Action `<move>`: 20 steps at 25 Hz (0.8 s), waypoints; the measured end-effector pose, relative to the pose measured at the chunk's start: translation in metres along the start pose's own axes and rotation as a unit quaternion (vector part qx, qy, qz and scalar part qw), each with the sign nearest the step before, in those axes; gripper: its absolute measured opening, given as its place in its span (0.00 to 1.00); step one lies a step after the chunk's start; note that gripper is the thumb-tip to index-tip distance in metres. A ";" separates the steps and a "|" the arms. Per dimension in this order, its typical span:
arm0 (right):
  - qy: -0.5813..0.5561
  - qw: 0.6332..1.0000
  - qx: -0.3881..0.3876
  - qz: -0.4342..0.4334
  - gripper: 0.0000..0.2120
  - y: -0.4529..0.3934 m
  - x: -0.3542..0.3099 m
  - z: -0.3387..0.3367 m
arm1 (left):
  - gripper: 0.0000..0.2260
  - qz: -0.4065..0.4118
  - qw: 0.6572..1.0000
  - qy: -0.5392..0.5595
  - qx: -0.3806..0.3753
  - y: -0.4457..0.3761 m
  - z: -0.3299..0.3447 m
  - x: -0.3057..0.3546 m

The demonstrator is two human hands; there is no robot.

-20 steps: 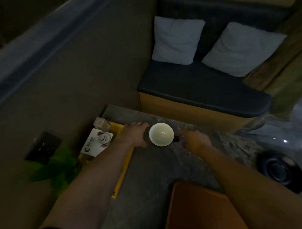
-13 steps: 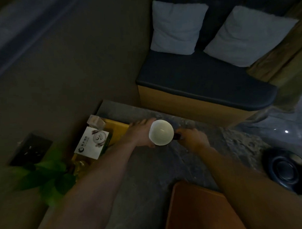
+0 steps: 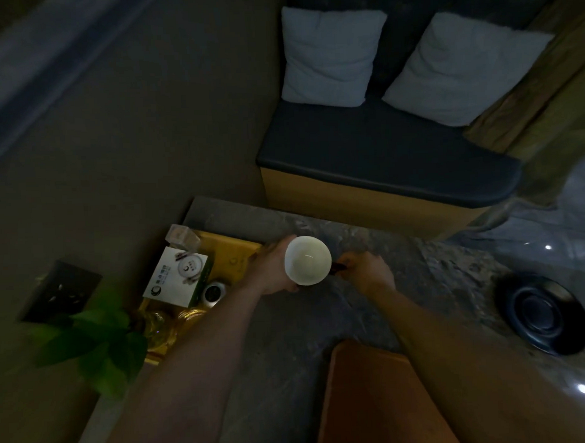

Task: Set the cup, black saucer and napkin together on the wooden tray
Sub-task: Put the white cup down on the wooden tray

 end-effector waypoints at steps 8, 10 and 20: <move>-0.110 0.994 0.011 0.023 0.07 0.083 0.029 0.002 | 0.51 0.042 0.992 0.122 -0.009 0.058 0.028 0.019; -0.136 0.990 0.016 0.038 0.06 0.108 0.040 0.006 | 0.50 0.041 0.987 0.152 -0.009 0.073 0.041 0.024; -0.225 0.964 0.121 0.073 0.16 0.210 0.093 0.045 | 0.43 0.084 0.978 0.163 -0.101 0.110 0.105 0.049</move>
Point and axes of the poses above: each hand's wrist, its own y-axis away from the middle knuckle, its own z-axis out of the palm, x = y × z, the point moved 8 cm from there along -y, towards the middle knuckle, and after that the axes turned 3 degrees about -y, right-handed, at the moved point
